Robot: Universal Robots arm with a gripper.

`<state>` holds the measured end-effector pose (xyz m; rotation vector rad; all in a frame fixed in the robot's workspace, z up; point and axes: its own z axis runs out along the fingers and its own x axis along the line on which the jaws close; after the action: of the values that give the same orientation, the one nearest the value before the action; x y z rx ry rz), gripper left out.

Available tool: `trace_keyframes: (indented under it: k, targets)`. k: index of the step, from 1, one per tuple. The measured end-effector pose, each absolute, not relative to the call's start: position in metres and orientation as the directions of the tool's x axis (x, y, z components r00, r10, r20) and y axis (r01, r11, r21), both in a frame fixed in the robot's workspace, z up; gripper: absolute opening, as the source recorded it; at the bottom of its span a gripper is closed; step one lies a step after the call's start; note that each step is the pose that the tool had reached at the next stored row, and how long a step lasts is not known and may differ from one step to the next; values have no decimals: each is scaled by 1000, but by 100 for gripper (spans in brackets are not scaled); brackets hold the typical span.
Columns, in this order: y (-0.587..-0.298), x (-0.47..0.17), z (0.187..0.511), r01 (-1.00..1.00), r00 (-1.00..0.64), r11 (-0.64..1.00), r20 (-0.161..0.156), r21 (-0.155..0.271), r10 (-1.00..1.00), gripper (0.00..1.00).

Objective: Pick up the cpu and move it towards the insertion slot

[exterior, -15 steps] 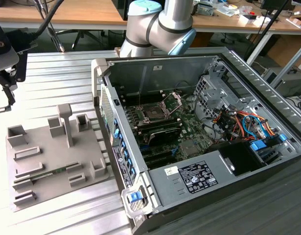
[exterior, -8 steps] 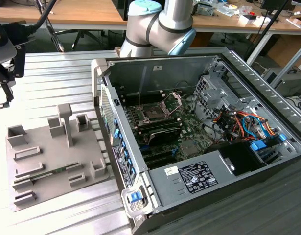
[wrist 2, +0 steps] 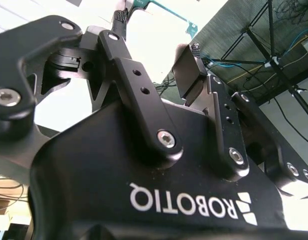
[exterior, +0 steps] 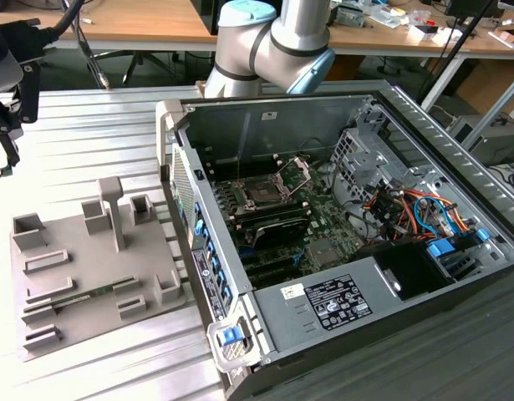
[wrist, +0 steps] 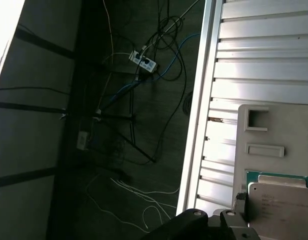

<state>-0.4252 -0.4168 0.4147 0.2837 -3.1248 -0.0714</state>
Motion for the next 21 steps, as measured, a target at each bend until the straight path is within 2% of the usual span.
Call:
trace_keyframes:
  k: [21]
  targets:
    - [-417, -425, 438, -180, -984, 983, -1, 46, -180, 55]
